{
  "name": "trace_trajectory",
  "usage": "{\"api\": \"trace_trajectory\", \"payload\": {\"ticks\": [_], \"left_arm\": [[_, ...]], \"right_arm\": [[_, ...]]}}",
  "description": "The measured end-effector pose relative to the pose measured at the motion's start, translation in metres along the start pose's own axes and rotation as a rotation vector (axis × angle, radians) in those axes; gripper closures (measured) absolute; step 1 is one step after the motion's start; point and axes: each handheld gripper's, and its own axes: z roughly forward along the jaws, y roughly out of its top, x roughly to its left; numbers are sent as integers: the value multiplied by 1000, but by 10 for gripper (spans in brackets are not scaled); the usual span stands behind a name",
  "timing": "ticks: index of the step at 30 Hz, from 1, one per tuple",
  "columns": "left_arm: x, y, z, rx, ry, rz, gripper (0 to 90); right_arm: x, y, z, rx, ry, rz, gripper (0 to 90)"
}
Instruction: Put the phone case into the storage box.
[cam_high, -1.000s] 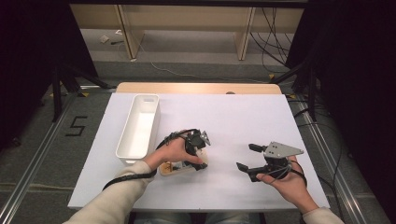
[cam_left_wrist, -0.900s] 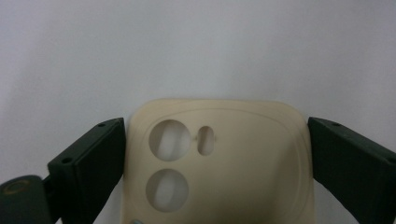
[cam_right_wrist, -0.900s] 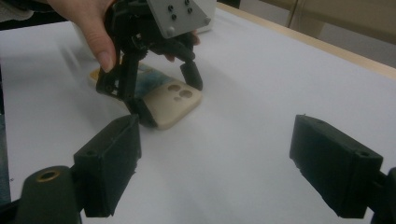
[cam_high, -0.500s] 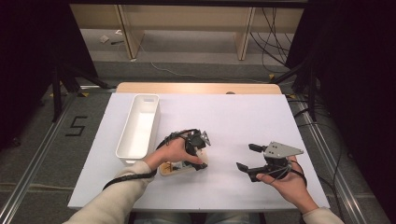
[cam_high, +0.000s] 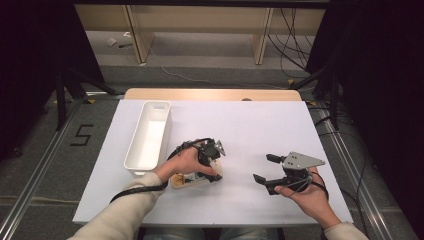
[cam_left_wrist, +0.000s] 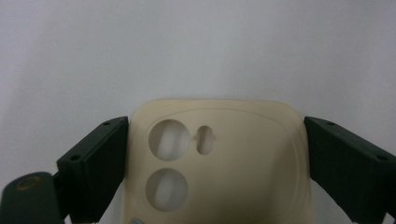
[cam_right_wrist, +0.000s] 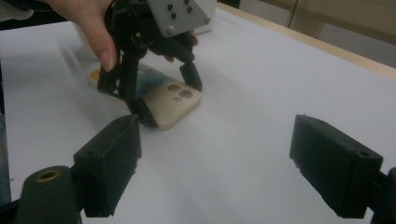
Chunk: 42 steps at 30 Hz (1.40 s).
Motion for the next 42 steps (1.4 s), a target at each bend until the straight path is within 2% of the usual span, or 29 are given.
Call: {"api": "trace_trajectory", "payload": {"ticks": [29,42], "left_arm": [[0,0,-1,1,1,6,107],[0,-1,-1,-11,-2,-14,110]], "right_arm": [[0,0,0,0,-1,-1,176],[-1,0,-1,-2,-4,-3,176]]}}
